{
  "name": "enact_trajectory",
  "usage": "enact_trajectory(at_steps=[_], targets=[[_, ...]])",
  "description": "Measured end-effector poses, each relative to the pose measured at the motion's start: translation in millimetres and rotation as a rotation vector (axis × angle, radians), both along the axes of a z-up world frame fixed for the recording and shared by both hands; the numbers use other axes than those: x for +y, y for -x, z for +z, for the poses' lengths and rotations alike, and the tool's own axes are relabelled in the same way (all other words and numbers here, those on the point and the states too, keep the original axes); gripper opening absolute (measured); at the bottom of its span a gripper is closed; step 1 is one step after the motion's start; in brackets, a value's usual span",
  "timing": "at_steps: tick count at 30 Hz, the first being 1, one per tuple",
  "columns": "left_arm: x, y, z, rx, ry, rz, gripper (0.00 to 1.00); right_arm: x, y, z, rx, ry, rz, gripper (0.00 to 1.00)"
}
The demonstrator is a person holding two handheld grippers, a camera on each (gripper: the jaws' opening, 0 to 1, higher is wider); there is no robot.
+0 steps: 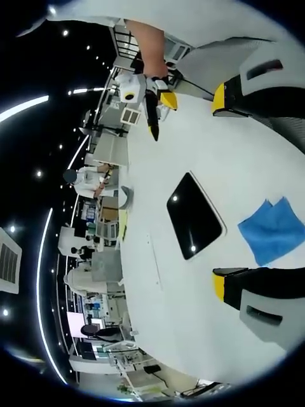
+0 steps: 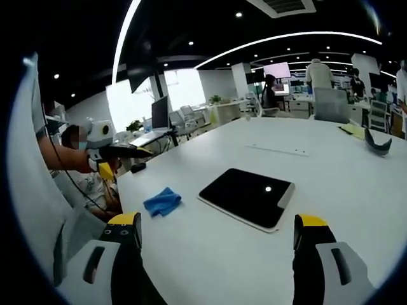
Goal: Wipe the mirror surface with the cleaning cloth until all visible marks leave the cleaned area.
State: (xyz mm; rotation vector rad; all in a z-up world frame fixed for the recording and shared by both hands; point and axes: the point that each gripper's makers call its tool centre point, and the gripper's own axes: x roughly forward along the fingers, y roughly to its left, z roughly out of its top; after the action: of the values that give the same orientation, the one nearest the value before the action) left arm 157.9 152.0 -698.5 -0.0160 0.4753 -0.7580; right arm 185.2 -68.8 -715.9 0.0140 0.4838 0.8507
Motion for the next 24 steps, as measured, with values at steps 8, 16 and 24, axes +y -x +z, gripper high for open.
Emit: enact_trajectory(at_steps=[8,16,24], targets=[[2.4,-0.9,0.6,-0.001,0.004,0.01,0.99,0.3,1.0,1.3,-0.001,-0.004,0.009,1.0],[3.4,-0.3,1.2,-0.006,0.004,0.016,0.99,1.4,3.5,1.6,0.001,0.004,0.013,1.0],[4.4,-0.8,1.9,-0.009,-0.004,0.017,0.99,0.4,3.1,4.4,-0.013,0.0,0.015,1.0]])
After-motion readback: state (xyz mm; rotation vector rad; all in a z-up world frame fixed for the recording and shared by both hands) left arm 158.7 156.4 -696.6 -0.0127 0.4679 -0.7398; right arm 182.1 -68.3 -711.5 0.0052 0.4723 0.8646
